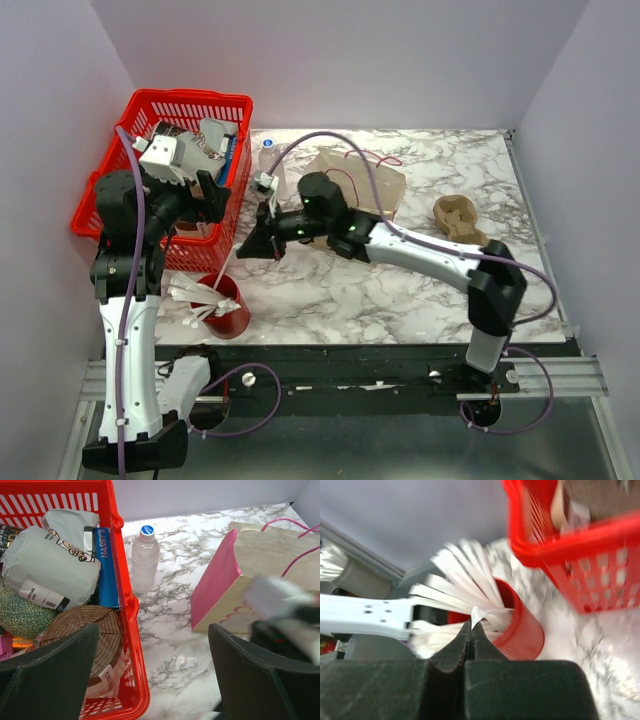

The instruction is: Pack the takeout coffee

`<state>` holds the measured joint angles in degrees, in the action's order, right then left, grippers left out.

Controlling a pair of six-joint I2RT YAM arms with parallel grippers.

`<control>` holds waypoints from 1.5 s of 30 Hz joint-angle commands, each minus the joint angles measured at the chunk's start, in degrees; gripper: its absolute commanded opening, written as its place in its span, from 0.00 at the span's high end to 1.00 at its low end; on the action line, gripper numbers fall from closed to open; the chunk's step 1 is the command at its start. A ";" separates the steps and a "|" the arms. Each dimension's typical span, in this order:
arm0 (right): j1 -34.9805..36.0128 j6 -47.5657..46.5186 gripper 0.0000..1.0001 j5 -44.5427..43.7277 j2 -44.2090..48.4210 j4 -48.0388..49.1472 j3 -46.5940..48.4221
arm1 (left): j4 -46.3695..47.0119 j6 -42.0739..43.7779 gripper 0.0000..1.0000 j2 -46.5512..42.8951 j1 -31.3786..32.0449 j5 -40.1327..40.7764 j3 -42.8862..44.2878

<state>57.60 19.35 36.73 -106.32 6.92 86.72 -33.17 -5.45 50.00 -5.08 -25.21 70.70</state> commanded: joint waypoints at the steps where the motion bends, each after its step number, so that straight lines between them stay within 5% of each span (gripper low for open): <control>1: 0.40 -9.14 1.00 4.13 8.58 5.30 -2.17 | -1.37 3.34 0.04 0.36 -0.37 -3.26 1.29; 12: -2.40 -17.68 0.99 3.35 13.77 -0.67 9.51 | 2.05 2.30 0.04 2.47 -0.37 -5.47 5.67; 21: -13.12 -21.72 1.00 -3.15 16.31 -12.27 22.52 | 10.13 -0.60 0.02 8.35 -0.37 -5.18 13.59; 28: -22.17 -26.56 0.99 -7.72 23.69 -16.23 17.71 | 17.60 -5.09 0.02 14.16 -0.28 -10.02 14.99; 43: -27.98 -27.97 1.00 -22.03 35.13 -31.35 -0.41 | 24.38 -11.24 0.04 28.48 1.30 -11.97 22.81; 45: -28.25 -27.88 0.83 -23.89 34.26 -33.89 0.12 | 24.38 -11.25 0.04 30.77 2.00 -11.70 23.96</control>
<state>30.24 -8.60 19.40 -71.77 -20.88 87.00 -11.55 -15.11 77.54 -4.36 -35.46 91.57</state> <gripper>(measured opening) 0.047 0.964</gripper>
